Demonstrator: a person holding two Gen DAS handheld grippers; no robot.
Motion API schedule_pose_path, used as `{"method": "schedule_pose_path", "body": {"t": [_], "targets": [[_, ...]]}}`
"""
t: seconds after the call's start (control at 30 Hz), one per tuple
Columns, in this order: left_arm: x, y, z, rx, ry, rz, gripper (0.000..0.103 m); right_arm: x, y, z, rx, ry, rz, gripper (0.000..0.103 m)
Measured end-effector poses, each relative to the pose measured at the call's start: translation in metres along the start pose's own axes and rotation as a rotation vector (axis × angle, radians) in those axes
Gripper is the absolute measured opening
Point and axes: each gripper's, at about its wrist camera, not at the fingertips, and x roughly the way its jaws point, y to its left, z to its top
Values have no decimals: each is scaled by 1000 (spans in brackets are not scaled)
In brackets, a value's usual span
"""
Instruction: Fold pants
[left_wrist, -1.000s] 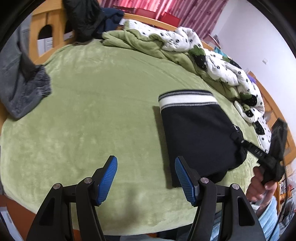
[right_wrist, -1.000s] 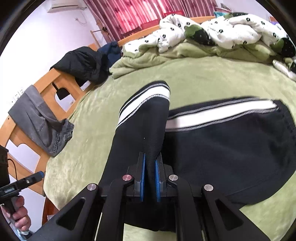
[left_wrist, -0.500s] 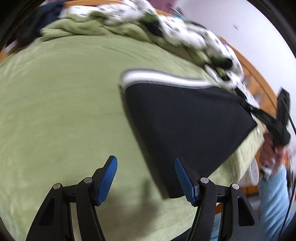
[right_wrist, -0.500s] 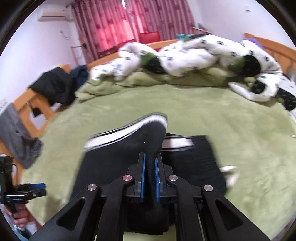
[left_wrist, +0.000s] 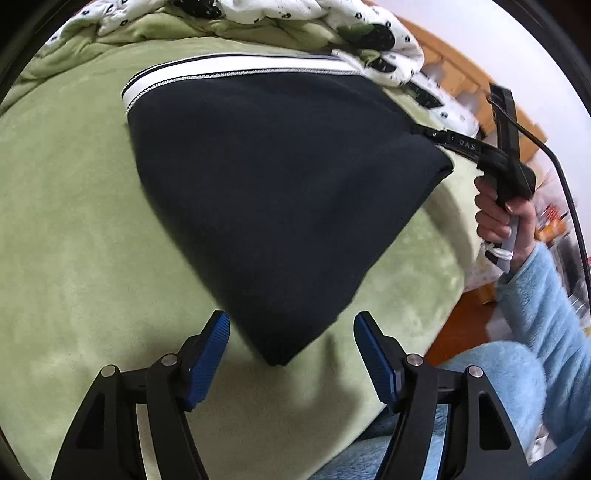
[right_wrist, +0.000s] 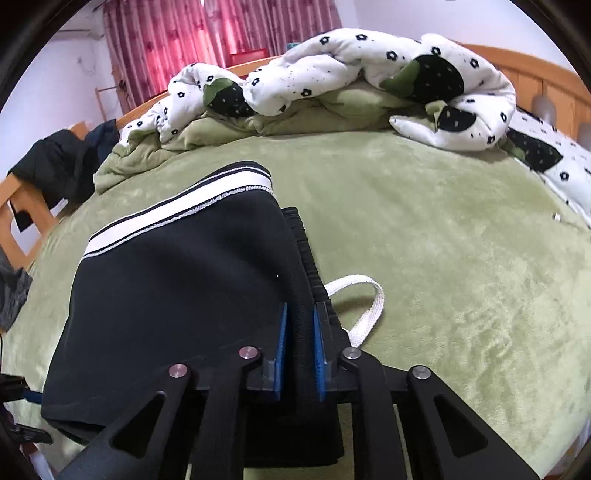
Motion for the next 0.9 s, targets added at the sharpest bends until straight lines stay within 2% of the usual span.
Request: {"method": "schedule_pose_path", "body": {"t": [0.07, 0.13, 0.2, 0.3, 0.37, 0.47, 0.57, 0.7, 0.8, 0.87, 0.9], "targets": [[-10, 7, -1, -55, -65, -51, 68, -9, -3, 5, 13, 1, 21, 14], [-17, 21, 2, -140, -133, -46, 69, -18, -7, 13, 3, -17, 0, 24], [-15, 38, 14, -231, -164, -34, 69, -22, -6, 17, -19, -13, 14, 49], [-1, 62, 36, -337, -173, -10, 69, -10, 0, 29, -48, -7, 14, 50], [15, 75, 49, -376, -162, 9, 69, 13, 3, 38, -45, 51, 30, 50], [37, 89, 59, -419, -153, -42, 72, 44, 1, 39, -31, 135, 71, 52], [43, 86, 67, -374, -164, -23, 72, 59, -6, 40, -17, 156, 111, 52], [48, 82, 74, -352, -171, 24, 70, 70, 1, 39, -65, 158, 102, 52], [43, 81, 75, -334, -186, 37, 45, 75, 4, 41, -47, 180, 107, 52], [39, 78, 80, -324, -198, 53, 22, 74, 7, 43, -46, 186, 93, 51], [36, 76, 83, -318, -201, 64, 19, 72, 8, 43, -47, 184, 86, 47]]}}
